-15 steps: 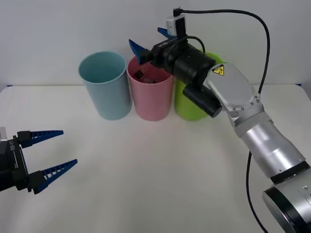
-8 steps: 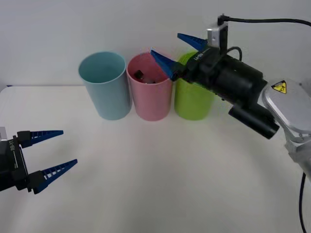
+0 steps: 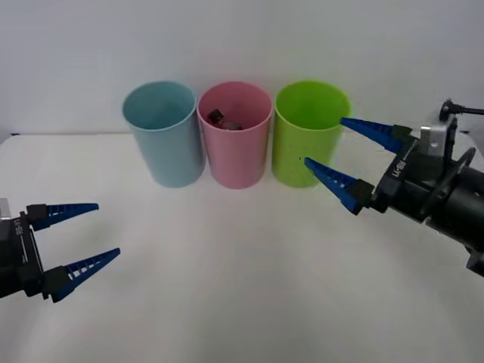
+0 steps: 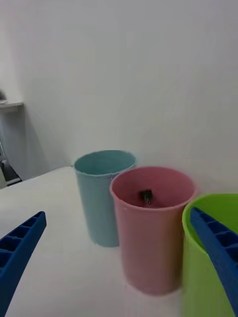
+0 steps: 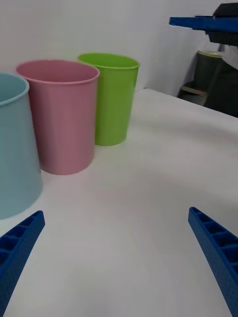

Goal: Grasp the object on the table and drop it into the matching bin: aluminum can to the light blue bin, PET bottle to the pink bin.

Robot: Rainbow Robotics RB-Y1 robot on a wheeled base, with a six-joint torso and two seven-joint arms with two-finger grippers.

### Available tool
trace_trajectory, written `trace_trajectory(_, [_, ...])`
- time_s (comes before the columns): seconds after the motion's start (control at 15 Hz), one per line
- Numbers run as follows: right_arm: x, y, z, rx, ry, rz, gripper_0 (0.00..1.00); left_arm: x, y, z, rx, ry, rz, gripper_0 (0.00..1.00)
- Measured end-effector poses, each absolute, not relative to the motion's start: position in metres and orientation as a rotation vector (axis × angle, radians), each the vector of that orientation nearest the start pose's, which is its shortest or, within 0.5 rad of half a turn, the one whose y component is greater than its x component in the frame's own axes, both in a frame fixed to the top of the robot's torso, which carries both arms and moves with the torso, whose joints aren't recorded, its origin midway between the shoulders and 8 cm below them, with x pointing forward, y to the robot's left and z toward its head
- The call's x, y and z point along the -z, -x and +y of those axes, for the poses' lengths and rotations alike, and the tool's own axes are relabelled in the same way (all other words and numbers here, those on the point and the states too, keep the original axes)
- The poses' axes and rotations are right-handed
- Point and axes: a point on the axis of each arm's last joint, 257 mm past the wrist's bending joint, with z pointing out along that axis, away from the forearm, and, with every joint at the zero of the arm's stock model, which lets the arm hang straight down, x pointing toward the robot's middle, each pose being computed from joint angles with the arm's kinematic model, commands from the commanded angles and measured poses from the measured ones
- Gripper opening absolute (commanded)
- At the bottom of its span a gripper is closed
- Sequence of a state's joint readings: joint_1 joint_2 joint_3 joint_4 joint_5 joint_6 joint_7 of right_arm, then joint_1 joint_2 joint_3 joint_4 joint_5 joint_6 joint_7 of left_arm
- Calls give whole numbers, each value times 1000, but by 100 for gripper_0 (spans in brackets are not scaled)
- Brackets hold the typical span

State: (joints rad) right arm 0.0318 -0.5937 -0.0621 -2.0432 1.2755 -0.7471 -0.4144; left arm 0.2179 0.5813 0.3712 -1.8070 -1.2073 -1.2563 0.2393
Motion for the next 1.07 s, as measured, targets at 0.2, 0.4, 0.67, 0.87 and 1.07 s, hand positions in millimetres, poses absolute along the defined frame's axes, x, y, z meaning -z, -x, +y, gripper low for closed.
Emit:
trace_trajectory(0.2, [89,-392,-172,-594,774,1424,100,166,-360,253,664,-866,1587,100])
trace_trajectory(0.4, [129,-370,-205,-534,762,1535,100,166,-360,253,664,-866,1587,100])
trace_trajectory(0.67, [164,-353,-224,-514,708,1630,100,166,-360,253,664,-866,1587,100])
trace_trajectory(0.87, [194,-346,-230,-533,665,1685,100,166,-360,253,664,-866,1587,100])
trace_trajectory(1.07, [209,-346,-234,-517,679,1687,100,166,-360,253,664,-866,1587,100])
